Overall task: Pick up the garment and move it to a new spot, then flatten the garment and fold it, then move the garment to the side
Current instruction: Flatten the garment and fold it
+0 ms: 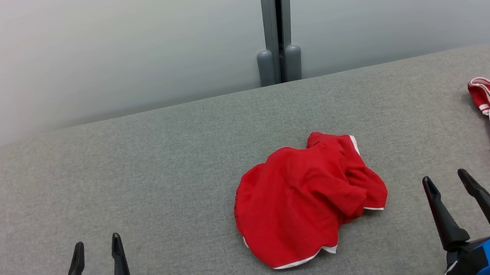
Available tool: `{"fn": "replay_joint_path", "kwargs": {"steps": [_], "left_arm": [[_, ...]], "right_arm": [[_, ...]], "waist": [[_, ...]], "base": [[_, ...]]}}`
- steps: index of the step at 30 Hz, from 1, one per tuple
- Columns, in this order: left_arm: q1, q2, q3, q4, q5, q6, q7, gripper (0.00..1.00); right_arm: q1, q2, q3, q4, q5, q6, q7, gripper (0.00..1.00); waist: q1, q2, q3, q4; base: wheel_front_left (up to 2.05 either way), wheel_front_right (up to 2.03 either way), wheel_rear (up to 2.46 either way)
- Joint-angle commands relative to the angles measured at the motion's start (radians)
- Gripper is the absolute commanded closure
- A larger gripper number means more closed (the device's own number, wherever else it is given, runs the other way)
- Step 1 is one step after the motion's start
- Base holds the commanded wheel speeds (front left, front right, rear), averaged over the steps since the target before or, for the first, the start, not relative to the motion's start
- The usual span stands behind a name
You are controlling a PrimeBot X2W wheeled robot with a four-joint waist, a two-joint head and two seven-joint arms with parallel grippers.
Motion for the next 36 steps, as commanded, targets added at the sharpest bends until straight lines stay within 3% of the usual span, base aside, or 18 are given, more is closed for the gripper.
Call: {"fn": "replay_joint_path", "kwargs": {"steps": [1,27,36], "left_arm": [[0.004,0.010,0.003,0.004,0.006,-0.002,-0.004,0.00],[-0.026,0.009,-0.031,0.030,-0.021,-0.011,0.022,0.00],[-0.038,0.007,-0.036,0.021,-0.020,-0.003,0.015,0.00]], "right_arm": [[0.018,0.000,-0.001,0.003,0.005,0.000,0.004,0.00],[-0.005,0.001,0.036,0.018,0.024,0.000,-0.006,0.00],[-0.079,-0.001,0.190,0.088,0.064,0.000,0.143,0.00]], "waist": [[0.0001,0.0000,0.000,-0.002],[0.0001,0.0000,0.016,-0.013],[0.0001,0.0000,0.035,0.002]], "base": [[0.00,0.00,0.00],[0.00,0.00,0.00],[0.00,0.00,0.00]]}}
